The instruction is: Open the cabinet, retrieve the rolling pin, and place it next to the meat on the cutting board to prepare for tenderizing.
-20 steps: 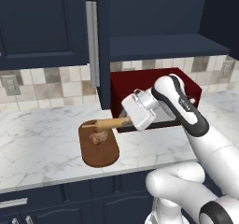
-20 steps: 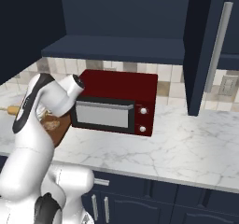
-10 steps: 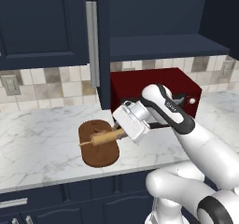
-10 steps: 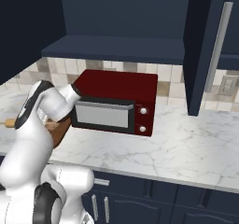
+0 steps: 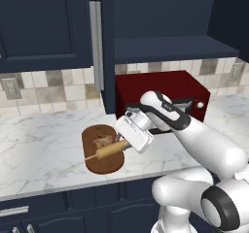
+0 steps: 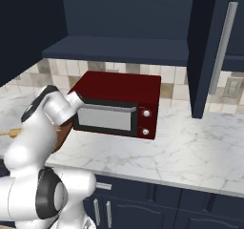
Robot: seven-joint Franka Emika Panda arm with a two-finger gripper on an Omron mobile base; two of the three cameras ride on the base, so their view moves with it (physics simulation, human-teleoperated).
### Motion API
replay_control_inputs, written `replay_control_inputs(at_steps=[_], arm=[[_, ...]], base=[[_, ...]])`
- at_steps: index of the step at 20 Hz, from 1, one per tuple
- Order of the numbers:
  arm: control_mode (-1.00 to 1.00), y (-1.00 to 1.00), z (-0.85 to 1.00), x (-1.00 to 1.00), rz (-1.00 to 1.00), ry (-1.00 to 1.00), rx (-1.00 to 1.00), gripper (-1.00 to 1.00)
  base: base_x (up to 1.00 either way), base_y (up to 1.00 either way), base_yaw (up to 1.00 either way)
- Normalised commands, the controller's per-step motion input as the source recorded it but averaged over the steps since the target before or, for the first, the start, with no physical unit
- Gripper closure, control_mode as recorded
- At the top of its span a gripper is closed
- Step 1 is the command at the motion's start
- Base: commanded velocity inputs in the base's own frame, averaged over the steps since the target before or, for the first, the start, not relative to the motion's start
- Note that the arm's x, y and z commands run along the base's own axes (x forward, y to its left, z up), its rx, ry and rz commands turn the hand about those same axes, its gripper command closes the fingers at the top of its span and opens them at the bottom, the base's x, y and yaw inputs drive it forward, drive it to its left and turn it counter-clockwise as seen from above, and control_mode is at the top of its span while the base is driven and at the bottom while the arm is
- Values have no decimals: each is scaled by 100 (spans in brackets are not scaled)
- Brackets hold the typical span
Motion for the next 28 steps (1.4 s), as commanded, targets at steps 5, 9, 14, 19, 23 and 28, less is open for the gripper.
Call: replay_control_inputs(at_steps=[5,9,14,19,23,28], arm=[[-100,6,-28,24,6,0,0,100],[-100,8,-29,29,3,0,0,100],[-100,6,-35,21,0,0,0,100],[-100,3,-37,18,0,-1,-2,100],[-100,8,-27,20,-4,-3,-5,100],[-100,10,-25,21,-11,-3,-8,100]], base=[[0,0,0],[0,0,0],[0,0,0],[0,0,0],[0,0,0],[0,0,0]])
